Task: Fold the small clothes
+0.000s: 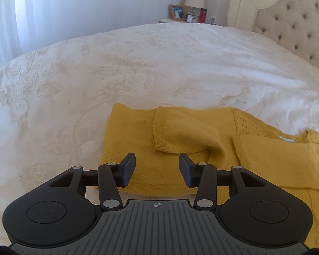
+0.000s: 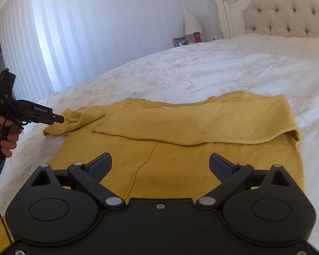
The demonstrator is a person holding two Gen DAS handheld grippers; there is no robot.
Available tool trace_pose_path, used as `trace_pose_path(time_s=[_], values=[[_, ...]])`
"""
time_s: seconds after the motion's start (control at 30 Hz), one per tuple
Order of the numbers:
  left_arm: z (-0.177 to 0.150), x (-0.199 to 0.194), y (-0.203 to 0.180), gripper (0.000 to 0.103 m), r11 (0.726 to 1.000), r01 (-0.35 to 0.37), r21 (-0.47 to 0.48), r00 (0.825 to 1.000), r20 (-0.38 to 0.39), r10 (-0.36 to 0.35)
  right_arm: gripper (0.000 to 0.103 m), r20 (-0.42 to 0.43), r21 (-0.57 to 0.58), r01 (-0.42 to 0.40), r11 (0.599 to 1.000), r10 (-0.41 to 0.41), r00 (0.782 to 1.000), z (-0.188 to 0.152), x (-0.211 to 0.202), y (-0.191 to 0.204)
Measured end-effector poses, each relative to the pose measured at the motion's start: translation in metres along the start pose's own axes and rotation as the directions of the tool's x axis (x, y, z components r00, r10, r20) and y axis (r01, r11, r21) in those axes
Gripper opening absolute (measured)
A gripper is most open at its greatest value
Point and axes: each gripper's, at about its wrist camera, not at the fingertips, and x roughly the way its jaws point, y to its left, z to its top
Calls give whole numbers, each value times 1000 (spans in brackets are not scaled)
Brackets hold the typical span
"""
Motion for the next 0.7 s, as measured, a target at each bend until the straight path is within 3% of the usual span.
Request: trace_pose_path(time_s=[0.13,0.3,0.33,0.37,0.4,0.7], values=[[16,18,3,44,999,11,-36,999,-35,-12,98,15,-26,12,1000,-11,1000,2,-4,2],[27,42,-12,43,999,32,32,996,-79,-29,98,22,-4,14,1000,-14,1000,6,-5,-3],[28,47,-15,36,998,37,45,995,-90,-33,98,22,-1,16,1000,-16,1000,6,-5,-3],[28,52,-18,8,998,31,56,994,-108,-25,98,21,0,19,1000,-19,1000,6,-5,-4],[29,55,-21,6,998,12,60,992,-128,-5,98,22,1,21,1000,-21,1000,7,-5,-5],[69,0,-54,5,996,77,50,996,-45,-75,98,23,48,40,998,-42,999,14,-11,-12]])
